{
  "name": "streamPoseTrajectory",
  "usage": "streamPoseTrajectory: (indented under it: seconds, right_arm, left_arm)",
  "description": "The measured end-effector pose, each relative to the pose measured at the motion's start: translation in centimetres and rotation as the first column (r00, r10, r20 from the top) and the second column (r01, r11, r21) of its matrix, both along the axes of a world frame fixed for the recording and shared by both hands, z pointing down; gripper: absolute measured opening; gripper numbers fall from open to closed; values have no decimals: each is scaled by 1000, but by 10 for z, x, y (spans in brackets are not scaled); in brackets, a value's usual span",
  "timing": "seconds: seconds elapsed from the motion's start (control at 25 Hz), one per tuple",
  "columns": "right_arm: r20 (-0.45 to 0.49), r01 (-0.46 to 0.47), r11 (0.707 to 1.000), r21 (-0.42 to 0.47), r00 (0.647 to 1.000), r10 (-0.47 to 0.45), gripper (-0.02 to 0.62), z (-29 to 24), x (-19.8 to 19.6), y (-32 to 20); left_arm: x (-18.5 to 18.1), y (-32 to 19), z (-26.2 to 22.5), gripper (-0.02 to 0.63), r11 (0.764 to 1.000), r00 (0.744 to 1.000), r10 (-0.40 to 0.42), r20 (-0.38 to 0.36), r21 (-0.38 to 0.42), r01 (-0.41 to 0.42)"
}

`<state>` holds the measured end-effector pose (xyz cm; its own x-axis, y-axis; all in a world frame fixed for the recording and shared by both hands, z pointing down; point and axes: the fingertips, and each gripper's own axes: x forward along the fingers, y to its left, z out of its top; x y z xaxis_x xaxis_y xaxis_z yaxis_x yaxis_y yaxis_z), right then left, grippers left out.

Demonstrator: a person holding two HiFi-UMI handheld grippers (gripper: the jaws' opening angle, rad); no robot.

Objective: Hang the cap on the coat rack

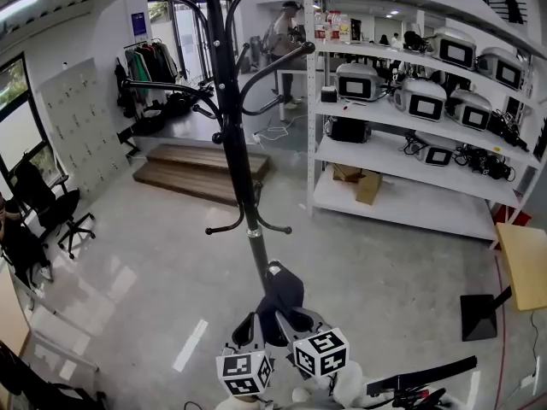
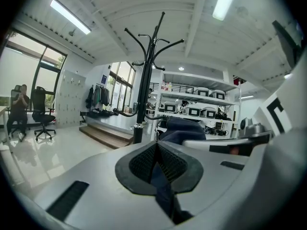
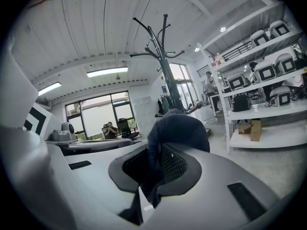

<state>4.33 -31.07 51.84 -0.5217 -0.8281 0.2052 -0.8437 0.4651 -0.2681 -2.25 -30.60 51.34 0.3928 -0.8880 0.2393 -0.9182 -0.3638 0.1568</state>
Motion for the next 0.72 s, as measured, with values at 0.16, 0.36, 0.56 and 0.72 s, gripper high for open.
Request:
streamPoseTrajectory:
  seconds: [0.16,0.36,0.56,0.72]
  right_arm:
    - [-10,4,1000,0,1000,-4,43,6,-1,-17]
    - [-42,3,1000,21,999,-2,43,3,-8,-31]
    - [-93,18,992,122,996,-7,43,-23,-13,-44]
    - [-136,34,970,242,991,-1,43,-57,-19,-55]
  left_arm:
    - [-1,-15,6,3,1000,1000,-8,0,-2,8]
    - [-20,-34,7,2,999,999,-32,-6,-12,32]
    - [-34,-53,-4,3,999,999,-47,-8,13,47]
    - [-46,-60,-6,2,998,998,-60,-14,20,60]
